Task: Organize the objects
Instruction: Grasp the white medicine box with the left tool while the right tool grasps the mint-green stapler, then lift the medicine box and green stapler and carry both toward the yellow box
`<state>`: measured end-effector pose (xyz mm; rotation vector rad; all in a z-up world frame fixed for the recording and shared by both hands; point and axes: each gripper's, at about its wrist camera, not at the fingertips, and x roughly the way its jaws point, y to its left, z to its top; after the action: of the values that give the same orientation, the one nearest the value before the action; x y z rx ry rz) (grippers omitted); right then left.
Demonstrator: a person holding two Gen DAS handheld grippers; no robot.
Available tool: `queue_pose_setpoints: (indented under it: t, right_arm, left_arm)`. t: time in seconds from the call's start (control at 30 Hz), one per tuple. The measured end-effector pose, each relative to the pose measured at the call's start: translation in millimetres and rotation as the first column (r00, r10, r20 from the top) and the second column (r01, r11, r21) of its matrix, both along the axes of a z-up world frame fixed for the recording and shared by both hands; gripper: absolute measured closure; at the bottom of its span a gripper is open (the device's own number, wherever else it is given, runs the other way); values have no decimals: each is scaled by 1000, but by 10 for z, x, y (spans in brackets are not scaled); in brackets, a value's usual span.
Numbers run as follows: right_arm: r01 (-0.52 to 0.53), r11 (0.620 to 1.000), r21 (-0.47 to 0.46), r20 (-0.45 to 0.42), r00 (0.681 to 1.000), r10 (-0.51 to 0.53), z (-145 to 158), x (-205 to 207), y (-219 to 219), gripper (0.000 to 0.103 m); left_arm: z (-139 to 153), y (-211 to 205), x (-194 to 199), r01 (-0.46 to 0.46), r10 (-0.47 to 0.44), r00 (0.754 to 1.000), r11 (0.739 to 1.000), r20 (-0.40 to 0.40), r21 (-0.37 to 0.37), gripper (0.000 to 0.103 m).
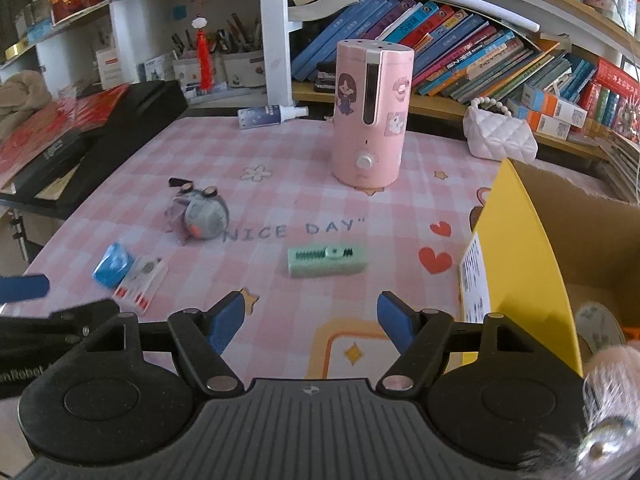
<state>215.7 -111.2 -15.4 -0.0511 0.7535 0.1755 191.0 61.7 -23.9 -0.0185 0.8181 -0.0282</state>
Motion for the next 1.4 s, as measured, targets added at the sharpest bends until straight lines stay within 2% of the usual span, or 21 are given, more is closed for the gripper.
queue_pose_setpoints:
  t: [0.07, 0.4, 0.5, 0.63, 0.9, 1.0, 1.03, 1.13, 1.23, 1.4]
  right_arm:
    - [6, 1000, -6, -2, 1000, -6, -32, 107, 13, 31]
    - [36, 999, -34, -37, 999, -37, -241, 538, 52, 31]
    - [45, 998, -43, -38, 998, -46, -292, 634, 62, 31]
    - [54, 997, -54, -28, 998, -56, -362, 733, 73, 31]
    - [20, 999, -29, -64, 998, -22, -474, 847, 76, 29]
    - [21, 1000, -14, -92, 996, -22, -517, 867, 61, 32]
    - [21, 1000, -10, -88, 996, -22, -518, 866, 53, 37]
    - [10, 1000, -7, -85, 996, -10, -508, 865, 47, 38]
    - [12, 999, 32, -58, 998, -10, -428, 787, 16, 38]
    - [-27, 999, 28, -32, 999, 28, -239, 616, 31, 38]
  left_arm:
    - [-87, 16, 95, -4, 3, 999, 1000, -35, -20, 46]
    - [-340, -27, 454, -12, 11, 996, 1000, -87, -16, 52]
    - [-371, -51, 522, -11, 11, 997, 1000, -79, -1, 59]
    - [-370, -36, 547, -19, 19, 998, 1000, -66, 1, 75]
    - [-313, 2, 493, -17, 12, 998, 997, -63, -75, 75]
    - [-276, 9, 458, -17, 11, 998, 995, -61, -99, 75]
    - [-262, 10, 449, -18, 12, 998, 994, -60, -105, 75]
    - [-211, 13, 417, -17, 11, 999, 993, -51, -116, 75]
    - [-142, 21, 377, -18, 14, 999, 992, -31, -125, 75]
    - [-13, 36, 242, -10, 11, 1000, 989, 4, -148, 75]
